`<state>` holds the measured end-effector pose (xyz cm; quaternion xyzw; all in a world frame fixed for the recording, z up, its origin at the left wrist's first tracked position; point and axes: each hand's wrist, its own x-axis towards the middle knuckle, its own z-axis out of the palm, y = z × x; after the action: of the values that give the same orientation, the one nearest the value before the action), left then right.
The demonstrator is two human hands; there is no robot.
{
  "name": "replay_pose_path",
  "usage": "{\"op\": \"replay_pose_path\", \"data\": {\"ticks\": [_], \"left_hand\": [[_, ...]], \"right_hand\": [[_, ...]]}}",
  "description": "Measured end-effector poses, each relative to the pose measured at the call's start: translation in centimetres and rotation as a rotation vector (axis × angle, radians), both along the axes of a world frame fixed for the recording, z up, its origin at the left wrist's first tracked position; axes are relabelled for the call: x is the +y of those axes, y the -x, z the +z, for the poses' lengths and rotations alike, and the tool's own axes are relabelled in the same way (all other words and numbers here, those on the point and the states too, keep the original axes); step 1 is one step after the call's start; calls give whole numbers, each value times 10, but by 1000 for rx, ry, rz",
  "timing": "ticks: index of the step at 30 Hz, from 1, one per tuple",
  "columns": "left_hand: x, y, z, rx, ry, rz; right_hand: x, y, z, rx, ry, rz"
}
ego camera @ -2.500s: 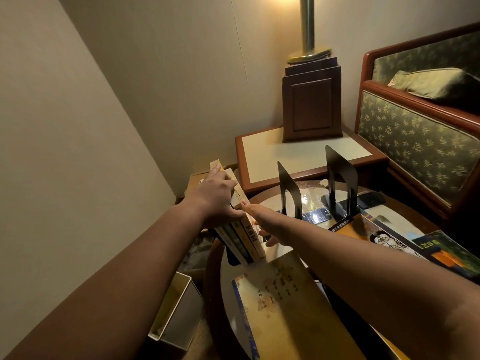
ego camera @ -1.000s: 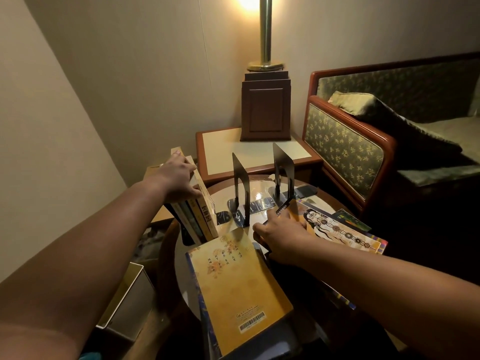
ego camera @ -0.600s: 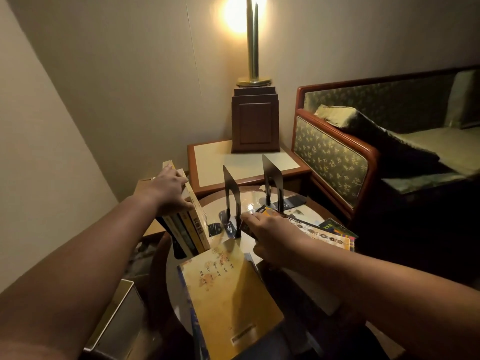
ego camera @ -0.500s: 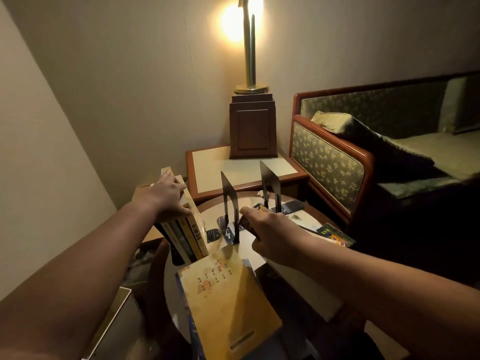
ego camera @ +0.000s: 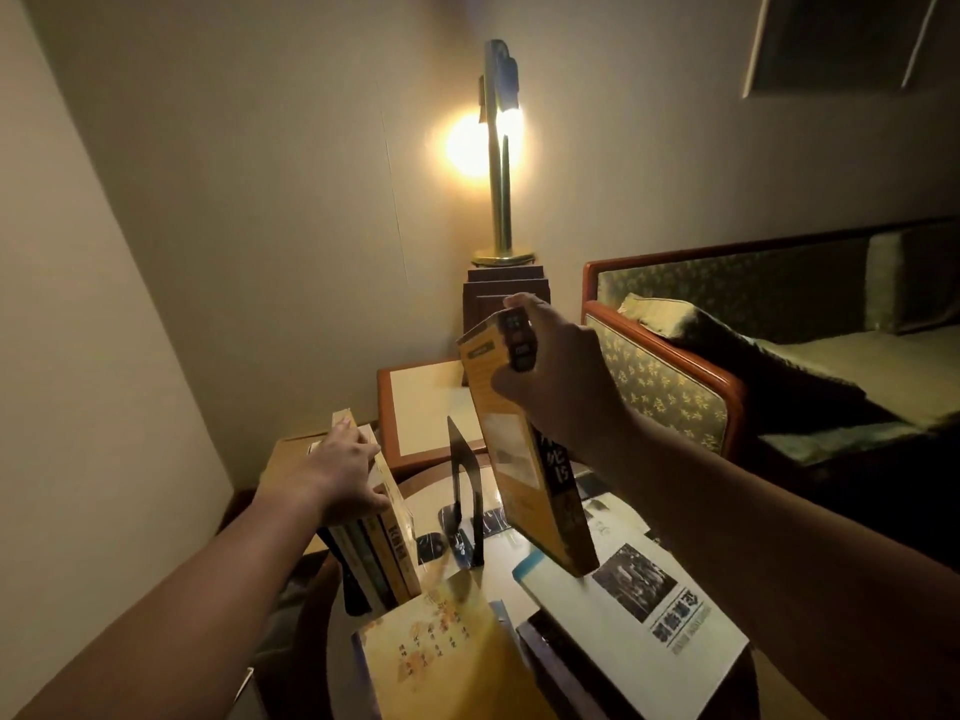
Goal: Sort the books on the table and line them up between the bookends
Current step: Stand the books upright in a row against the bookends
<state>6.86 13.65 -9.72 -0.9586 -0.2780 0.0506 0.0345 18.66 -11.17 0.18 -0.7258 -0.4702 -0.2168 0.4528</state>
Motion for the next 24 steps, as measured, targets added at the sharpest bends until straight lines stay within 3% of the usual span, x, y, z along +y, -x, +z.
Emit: {"op": "replay_pose_path", "data": {"ticks": [8,12,19,24], "left_hand": [[-3,1,5,-21,21,-10],[-4,5,1,-135,47,-15],[-4,11,0,-190,55,-37],[-9,15,4,-168,85,-16]], "right_hand": [[57,8,15,30,-266,91],[84,12,5,-17,-302,101],[105,13,21,-14,-455,87],[120,11,11,-15,-448,81]]}}
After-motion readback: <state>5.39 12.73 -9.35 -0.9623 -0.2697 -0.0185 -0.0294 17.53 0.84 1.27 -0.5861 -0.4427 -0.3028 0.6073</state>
